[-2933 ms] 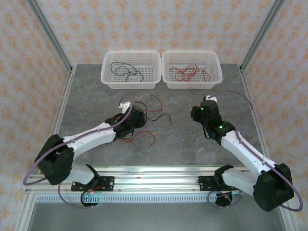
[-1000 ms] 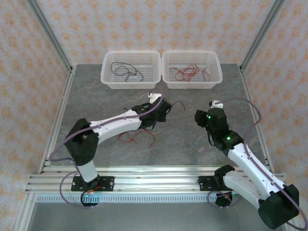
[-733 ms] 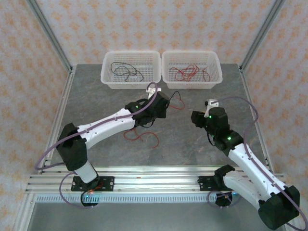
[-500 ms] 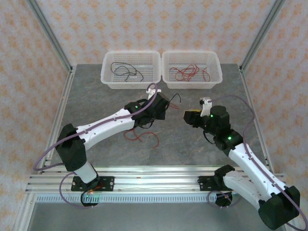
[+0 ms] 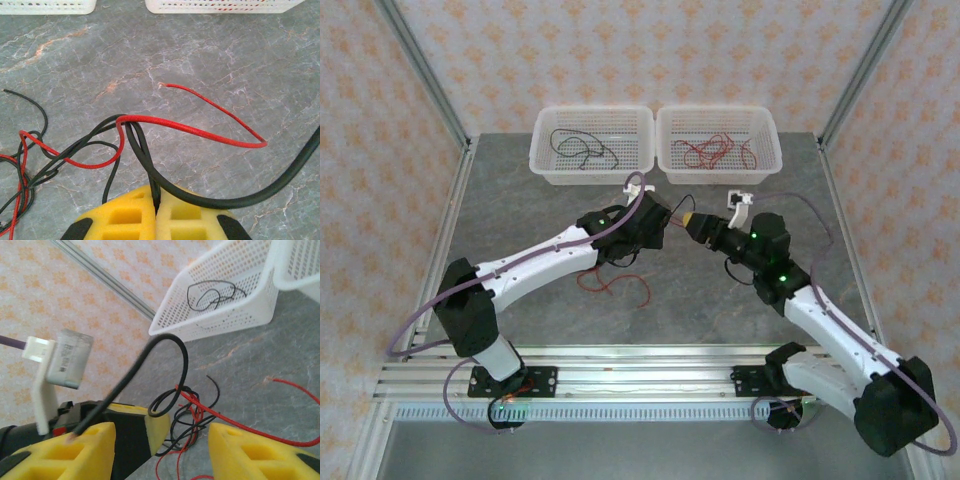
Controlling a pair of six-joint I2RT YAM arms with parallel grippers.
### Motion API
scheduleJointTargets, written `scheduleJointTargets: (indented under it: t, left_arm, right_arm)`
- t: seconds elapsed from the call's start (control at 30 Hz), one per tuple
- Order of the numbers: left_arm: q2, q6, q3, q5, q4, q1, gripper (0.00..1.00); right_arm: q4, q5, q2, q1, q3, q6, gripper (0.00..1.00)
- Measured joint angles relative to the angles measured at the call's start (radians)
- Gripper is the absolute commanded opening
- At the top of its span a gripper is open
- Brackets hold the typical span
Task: Untangle the cables
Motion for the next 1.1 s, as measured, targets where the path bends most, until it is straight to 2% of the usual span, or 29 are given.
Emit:
scheduleJointTargets:
  t: [0.33,0.6,0.83,0.97,1.1]
  left_arm:
    - [-0.007,0.004,0.000,0.019,0.003,0.000,0.00]
    - [-0.009,0.003,-0.003,0.028,0.009,0.000,0.00]
    - [-0.016,0.003,-0.013,0.045,0.022,0.000,0.00]
    - [-0.027,0.003,-0.013,0.045,0.026,0.000,0.00]
    - [-0.041,0.003,-0.013,0.045,0.026,0.000,0.00]
  right_arm:
    - [0.096,0.023,0.162,0.049,0.012,0.062,0.51]
    - [0.168,0.036,0.276,0.075,0.045,0.095,0.41]
    - [0.196,0.047,0.311,0.075,0.081,0.108,0.22]
    - [0.203,0.052,0.317,0.075,0.095,0.110,0.00]
    - [0.206,0.070,0.320,0.077,0.098,0.113,0.00]
